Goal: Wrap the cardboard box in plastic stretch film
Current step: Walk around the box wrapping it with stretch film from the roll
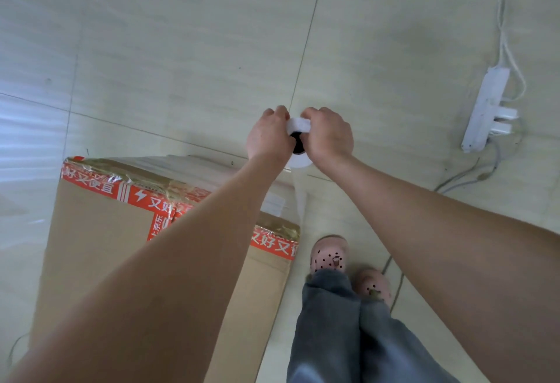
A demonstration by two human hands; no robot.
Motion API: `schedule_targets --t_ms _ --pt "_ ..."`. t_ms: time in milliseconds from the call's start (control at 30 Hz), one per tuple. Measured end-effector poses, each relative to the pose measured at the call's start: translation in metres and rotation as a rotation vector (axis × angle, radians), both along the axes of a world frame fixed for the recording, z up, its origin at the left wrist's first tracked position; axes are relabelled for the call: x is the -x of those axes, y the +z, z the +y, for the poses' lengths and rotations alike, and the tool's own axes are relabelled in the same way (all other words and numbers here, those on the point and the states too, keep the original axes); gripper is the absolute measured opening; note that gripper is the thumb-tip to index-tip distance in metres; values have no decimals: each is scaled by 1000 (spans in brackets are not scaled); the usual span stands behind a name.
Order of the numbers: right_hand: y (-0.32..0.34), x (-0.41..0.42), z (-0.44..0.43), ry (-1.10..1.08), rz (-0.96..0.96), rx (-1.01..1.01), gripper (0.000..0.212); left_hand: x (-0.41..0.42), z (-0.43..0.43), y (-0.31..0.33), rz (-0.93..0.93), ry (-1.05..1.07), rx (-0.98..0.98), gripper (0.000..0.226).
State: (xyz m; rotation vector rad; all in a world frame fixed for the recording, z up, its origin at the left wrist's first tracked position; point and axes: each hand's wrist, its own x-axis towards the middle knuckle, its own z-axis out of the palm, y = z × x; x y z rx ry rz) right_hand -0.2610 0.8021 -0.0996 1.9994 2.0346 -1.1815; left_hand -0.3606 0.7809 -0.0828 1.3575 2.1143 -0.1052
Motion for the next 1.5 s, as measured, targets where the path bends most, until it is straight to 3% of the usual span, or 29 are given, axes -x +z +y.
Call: schedule_targets --t_ms 133,367,567,800,1167,1300,1500 --pt "2 1 4 86 -31 -48 22 0 3 -5 56 -147 4 33" --pt "0 1 15 183 -33 3 24 6 24 -4 113 -163 80 23" --pt "9 7 20 113 39 225 59 26 15 1 70 212 95 23" --pt "5 44 33 58 97 319 42 48 9 0 29 585 65 28" --pt "2 85 38 219 120 380 37 79 -11 -2 -5 842 93 33" --pt "4 85 46 226 89 388 34 76 -3 -1 -9 758 107 40" --pt "5 92 47 170 50 434 38 83 13 1 111 353 75 44"
